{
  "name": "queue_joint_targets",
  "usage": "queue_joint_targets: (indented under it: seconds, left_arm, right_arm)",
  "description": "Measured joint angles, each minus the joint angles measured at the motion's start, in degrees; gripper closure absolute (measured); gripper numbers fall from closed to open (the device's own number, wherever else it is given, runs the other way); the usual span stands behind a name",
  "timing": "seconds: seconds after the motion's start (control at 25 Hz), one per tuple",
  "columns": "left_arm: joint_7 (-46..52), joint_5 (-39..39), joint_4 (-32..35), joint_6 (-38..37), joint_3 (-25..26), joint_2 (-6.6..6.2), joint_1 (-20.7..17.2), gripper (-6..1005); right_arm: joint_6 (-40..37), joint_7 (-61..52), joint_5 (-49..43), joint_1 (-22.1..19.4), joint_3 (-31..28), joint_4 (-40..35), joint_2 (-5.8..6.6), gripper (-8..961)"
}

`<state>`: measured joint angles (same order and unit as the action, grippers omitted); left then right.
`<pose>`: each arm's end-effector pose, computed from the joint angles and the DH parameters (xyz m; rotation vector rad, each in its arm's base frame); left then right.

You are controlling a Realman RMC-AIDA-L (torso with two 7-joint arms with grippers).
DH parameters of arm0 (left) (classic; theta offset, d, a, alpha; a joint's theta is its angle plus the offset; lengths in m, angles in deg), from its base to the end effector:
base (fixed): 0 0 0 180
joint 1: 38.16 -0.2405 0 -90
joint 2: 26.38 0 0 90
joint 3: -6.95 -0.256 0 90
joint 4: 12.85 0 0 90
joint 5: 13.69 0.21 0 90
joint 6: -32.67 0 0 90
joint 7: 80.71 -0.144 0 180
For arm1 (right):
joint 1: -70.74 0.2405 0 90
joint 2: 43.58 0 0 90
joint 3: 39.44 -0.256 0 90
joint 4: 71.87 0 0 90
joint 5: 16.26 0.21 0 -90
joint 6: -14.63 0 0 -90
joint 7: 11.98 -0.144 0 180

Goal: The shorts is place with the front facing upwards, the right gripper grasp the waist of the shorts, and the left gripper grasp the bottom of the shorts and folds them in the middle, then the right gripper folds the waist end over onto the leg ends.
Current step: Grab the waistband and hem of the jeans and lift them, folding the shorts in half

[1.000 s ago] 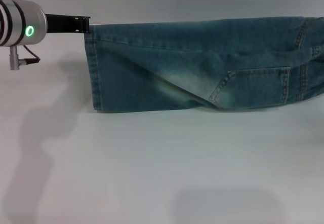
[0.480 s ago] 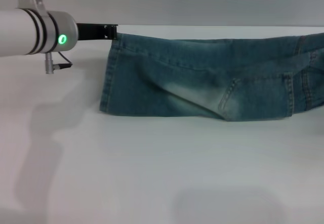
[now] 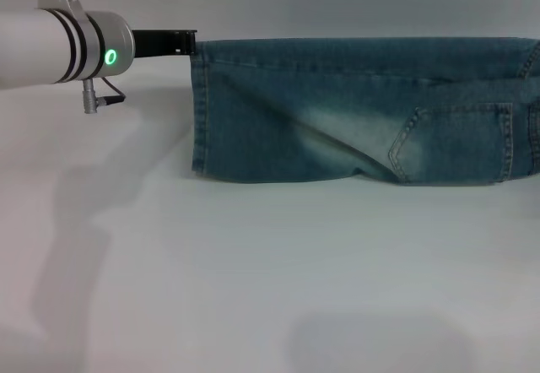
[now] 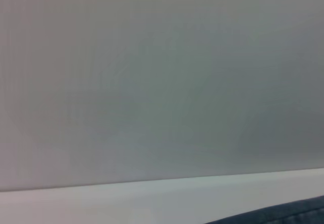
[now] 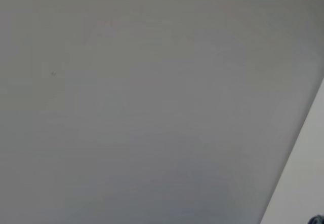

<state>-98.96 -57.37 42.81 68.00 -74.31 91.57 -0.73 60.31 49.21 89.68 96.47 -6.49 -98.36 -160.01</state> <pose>-0.1889 0.4499 -0.0079 -2.0311 -1.1274 -0.3198 0.3793 0.3740 0.0833 -1.0421 1.6965 1.2980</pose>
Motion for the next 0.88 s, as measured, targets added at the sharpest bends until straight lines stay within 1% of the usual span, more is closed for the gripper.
queue_joint_targets:
  seconds: [0.2, 0.36, 0.44, 0.6, 0.64, 0.8, 0.88]
  left_arm:
    - [-0.4, -0.6, -3.4, -0.7, 2.3, 0.08, 1.6, 996]
    - [-0.7, -0.8, -3.9, -1.2, 2.7, 0.08, 1.7, 996]
    - [-1.1, -0.8, -3.9, -1.2, 2.6, 0.08, 1.7, 935]
    - [-1.3, -0.9, -3.0, -0.1, 2.6, 0.05, 1.3, 814]
    - [-1.3, -0.9, -2.8, 0.4, 2.7, 0.03, 1.2, 768]
    - [-1.9, -0.9, -0.7, 2.2, 2.7, -0.07, -0.3, 584]
    - [-2.2, -0.9, 0.0, 2.4, 2.7, -0.05, -1.0, 381]
  right_arm:
    - [-0.1, 2.8, 0.1, 0.1, 0.0, 0.3, -0.27, 925]
    - [0.2, 3.5, 0.1, 0.1, 0.3, 0.8, -0.33, 789]
    - [0.3, 3.5, 0.1, 0.2, 0.4, 1.0, -0.38, 721]
    - [0.3, 4.0, -0.3, -0.2, 0.5, 0.8, -0.42, 637]
    - [0.5, 4.2, -0.5, -0.7, 0.6, 0.7, -0.49, 616]
    - [0.9, 4.4, -2.1, -3.7, 0.7, 0.5, -1.43, 532]
    - [1.3, 4.4, -2.4, -5.4, 0.7, 0.5, -1.99, 490]
